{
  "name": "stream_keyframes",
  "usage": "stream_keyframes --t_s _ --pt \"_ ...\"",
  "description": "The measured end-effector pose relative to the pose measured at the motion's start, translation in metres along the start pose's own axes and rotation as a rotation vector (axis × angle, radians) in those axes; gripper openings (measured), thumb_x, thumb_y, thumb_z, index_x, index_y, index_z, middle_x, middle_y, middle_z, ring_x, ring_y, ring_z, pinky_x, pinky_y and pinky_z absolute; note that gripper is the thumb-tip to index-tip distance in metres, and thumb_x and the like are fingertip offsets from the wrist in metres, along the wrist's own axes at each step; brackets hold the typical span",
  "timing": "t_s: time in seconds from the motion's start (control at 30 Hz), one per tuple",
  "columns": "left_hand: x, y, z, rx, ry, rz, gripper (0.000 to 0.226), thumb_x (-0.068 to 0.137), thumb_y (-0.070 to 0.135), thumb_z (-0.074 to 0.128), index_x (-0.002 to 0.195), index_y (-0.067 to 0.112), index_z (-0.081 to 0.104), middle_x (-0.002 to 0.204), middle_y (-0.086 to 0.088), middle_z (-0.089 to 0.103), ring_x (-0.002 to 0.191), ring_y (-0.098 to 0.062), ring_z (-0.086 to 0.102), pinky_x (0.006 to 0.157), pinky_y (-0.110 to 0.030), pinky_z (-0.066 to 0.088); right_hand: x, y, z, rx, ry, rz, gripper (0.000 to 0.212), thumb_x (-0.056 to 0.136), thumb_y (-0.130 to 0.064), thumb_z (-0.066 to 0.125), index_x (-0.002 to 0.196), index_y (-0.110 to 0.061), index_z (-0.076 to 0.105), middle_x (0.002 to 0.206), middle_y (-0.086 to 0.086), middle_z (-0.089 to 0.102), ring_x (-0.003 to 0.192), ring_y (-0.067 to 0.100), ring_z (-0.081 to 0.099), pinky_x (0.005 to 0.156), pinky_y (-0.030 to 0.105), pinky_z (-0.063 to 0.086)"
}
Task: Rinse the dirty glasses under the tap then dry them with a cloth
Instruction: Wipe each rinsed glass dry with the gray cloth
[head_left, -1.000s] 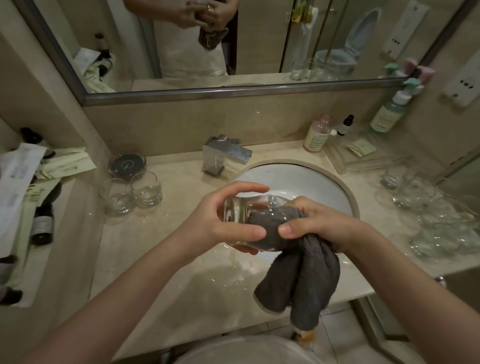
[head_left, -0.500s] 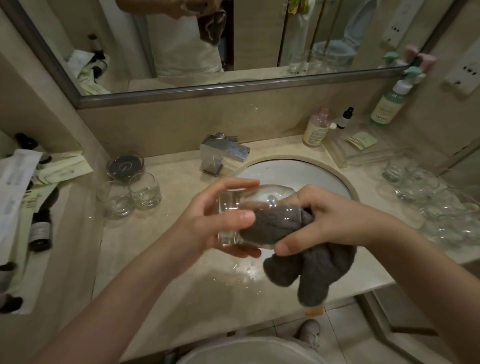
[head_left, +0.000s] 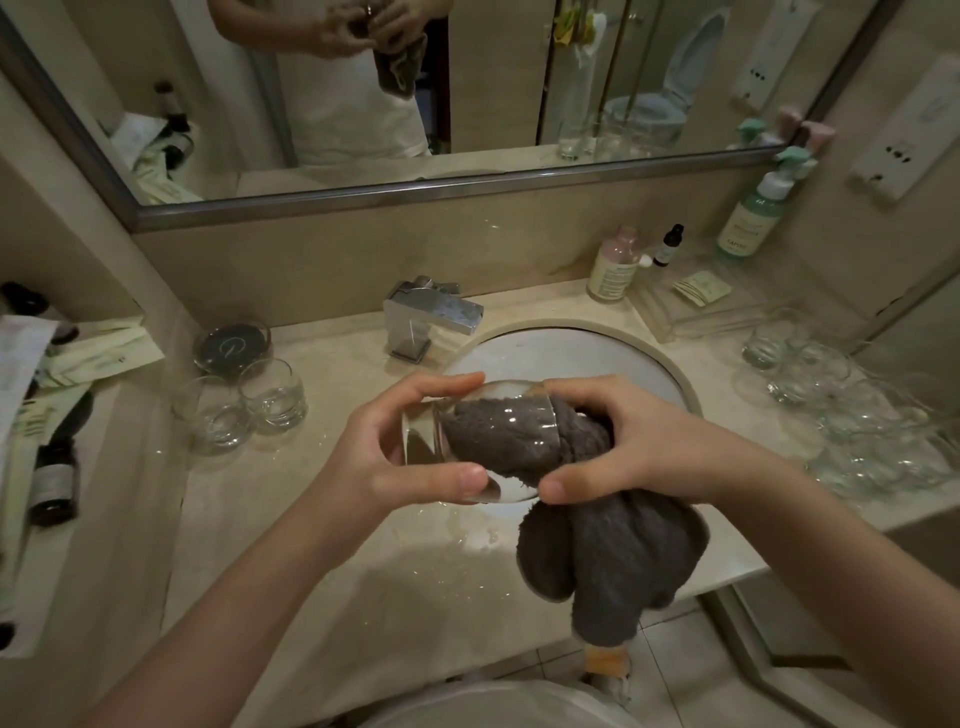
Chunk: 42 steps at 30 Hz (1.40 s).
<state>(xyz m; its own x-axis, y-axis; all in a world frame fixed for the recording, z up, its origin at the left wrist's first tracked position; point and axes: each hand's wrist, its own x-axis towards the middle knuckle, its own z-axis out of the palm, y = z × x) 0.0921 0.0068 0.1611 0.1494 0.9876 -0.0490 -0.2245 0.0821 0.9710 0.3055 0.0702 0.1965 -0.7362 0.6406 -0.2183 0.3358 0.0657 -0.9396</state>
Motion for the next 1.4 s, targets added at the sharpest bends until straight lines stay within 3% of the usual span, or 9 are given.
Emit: stream_keyframes --t_s 0.17,0.37,0.47,0.6,0.7,0.87,1.13,1.23,1.4 --pt "0.000 0.006 -0.007 0.078 -0.033 0.024 0.055 0.047 0.018 0.083 0.098 0.037 0.075 0.105 0.002 0.073 0.086 -0.019 0.073 0.067 -0.024 0.057 -0.008 0.002 -0.002 0.003 0.088 0.062 0.052 0.048 -0.038 0.085 0.092 -0.034 0.058 0.091 0.001 0.073 0.082 0.019 0.071 0.071 0.031 0.057" --pt "0.001 0.008 -0.003 0.034 -0.014 0.026 0.057 0.049 0.017 0.083 0.102 0.035 0.074 0.111 -0.004 0.069 0.084 -0.029 0.073 0.063 -0.038 0.060 -0.004 -0.010 -0.009 0.073 0.208 -0.059 0.032 0.054 -0.031 0.085 0.084 -0.024 0.076 0.086 0.002 0.075 0.080 0.018 0.073 0.070 0.028 0.057" --pt "0.004 0.008 0.000 -0.010 0.043 0.060 0.057 0.048 0.017 0.083 0.102 0.033 0.074 0.120 -0.009 0.063 0.098 -0.034 0.070 0.064 -0.045 0.060 0.000 -0.011 -0.006 0.222 0.189 -0.116 0.016 0.069 -0.013 0.076 0.085 -0.016 0.079 0.084 0.002 0.075 0.078 0.014 0.072 0.069 0.022 0.054" --pt "0.005 0.006 0.003 -0.134 0.088 0.025 0.056 0.045 0.015 0.080 0.099 0.029 0.075 0.115 -0.010 0.066 0.097 -0.033 0.071 0.063 -0.045 0.059 0.003 -0.009 -0.002 0.249 0.136 -0.090 0.030 0.080 -0.029 0.066 0.100 -0.008 0.074 0.097 0.008 0.074 0.090 0.020 0.071 0.078 0.026 0.054" --pt "0.005 0.004 0.005 -0.165 0.091 -0.010 0.054 0.043 0.015 0.079 0.096 0.028 0.077 0.108 -0.005 0.070 0.093 -0.031 0.072 0.060 -0.042 0.059 0.003 -0.014 -0.002 0.101 0.035 -0.053 0.039 0.073 -0.043 0.077 0.103 -0.018 0.075 0.103 0.008 0.074 0.098 0.023 0.070 0.084 0.028 0.054" --pt "0.006 0.004 0.005 -0.160 0.084 -0.045 0.052 0.042 0.017 0.079 0.092 0.030 0.078 0.104 -0.002 0.071 0.094 -0.026 0.072 0.060 -0.035 0.059 0.004 -0.016 0.000 0.057 -0.053 -0.015 0.040 0.065 -0.025 0.083 0.103 -0.016 0.073 0.099 0.002 0.073 0.095 0.015 0.070 0.080 0.022 0.051" --pt "0.008 0.003 0.006 -0.108 0.033 -0.104 0.052 0.045 0.019 0.079 0.096 0.027 0.076 0.105 0.001 0.070 0.085 -0.033 0.073 0.057 -0.044 0.058 0.007 -0.011 0.009 0.177 -0.059 0.067 0.009 0.074 -0.013 0.074 0.081 -0.008 0.072 0.073 0.003 0.065 0.072 0.015 0.063 0.069 0.024 0.049" --pt "0.010 0.011 -0.001 0.074 -0.070 -0.045 0.056 0.051 0.027 0.080 0.106 0.034 0.071 0.104 0.005 0.072 0.091 -0.026 0.073 0.063 -0.036 0.059 0.005 -0.007 0.012 0.275 -0.063 0.051 0.004 0.075 -0.009 0.072 0.079 -0.011 0.073 0.072 0.002 0.066 0.071 0.014 0.063 0.069 0.023 0.049" --pt "0.015 0.028 -0.010 0.766 -0.294 0.258 0.070 0.061 0.045 0.081 0.126 0.046 0.056 0.125 0.021 0.062 0.116 -0.004 0.061 0.092 -0.017 0.048 0.006 -0.002 0.011 0.383 -0.122 0.076 0.006 0.072 -0.014 0.076 0.077 -0.012 0.073 0.073 0.005 0.068 0.069 0.016 0.066 0.067 0.025 0.052"
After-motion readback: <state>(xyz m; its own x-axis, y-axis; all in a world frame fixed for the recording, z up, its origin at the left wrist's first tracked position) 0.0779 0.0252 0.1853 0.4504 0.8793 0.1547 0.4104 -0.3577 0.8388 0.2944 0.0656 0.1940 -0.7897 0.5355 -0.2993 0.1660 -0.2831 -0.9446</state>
